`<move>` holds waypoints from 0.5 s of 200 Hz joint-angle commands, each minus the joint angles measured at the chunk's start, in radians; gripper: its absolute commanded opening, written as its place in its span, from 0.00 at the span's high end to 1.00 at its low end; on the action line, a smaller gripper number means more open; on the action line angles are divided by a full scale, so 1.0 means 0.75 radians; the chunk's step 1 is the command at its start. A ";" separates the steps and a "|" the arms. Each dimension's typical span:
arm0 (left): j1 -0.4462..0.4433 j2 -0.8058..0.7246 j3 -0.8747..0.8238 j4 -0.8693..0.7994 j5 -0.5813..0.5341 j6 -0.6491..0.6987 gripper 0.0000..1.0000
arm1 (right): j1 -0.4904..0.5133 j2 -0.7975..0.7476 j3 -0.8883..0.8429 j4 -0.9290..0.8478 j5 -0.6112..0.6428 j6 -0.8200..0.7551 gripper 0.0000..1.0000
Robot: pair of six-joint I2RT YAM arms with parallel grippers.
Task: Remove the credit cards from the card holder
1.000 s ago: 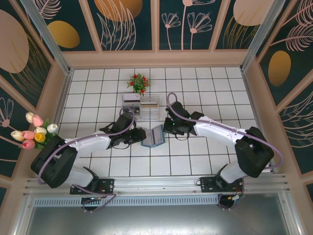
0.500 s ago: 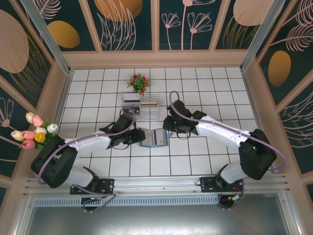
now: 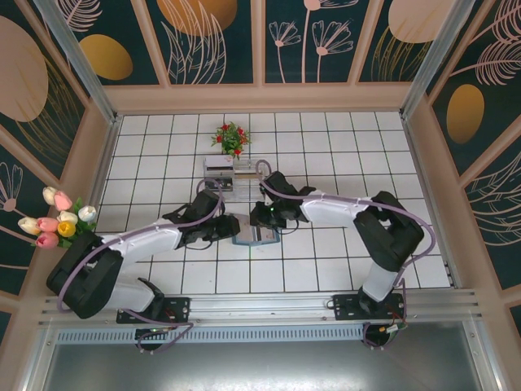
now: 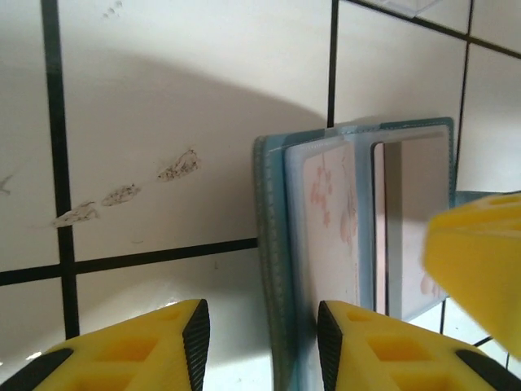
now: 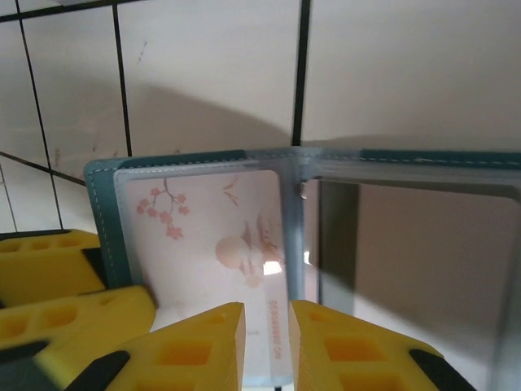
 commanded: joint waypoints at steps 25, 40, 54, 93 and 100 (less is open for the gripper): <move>0.004 -0.187 0.027 -0.078 -0.055 -0.050 0.60 | 0.010 0.072 0.082 0.084 -0.136 -0.021 0.77; 0.004 -0.213 0.044 -0.099 -0.070 -0.051 0.66 | 0.013 0.081 0.077 0.122 -0.177 -0.010 0.77; 0.005 -0.224 0.052 -0.089 -0.049 -0.055 0.75 | 0.013 0.098 0.088 0.121 -0.191 -0.008 0.83; 0.004 -0.193 0.006 0.032 0.067 -0.110 0.89 | 0.013 0.148 0.107 0.081 -0.176 -0.006 0.86; 0.005 -0.185 -0.004 0.066 0.092 -0.121 0.90 | 0.012 0.151 0.107 0.078 -0.173 -0.005 0.86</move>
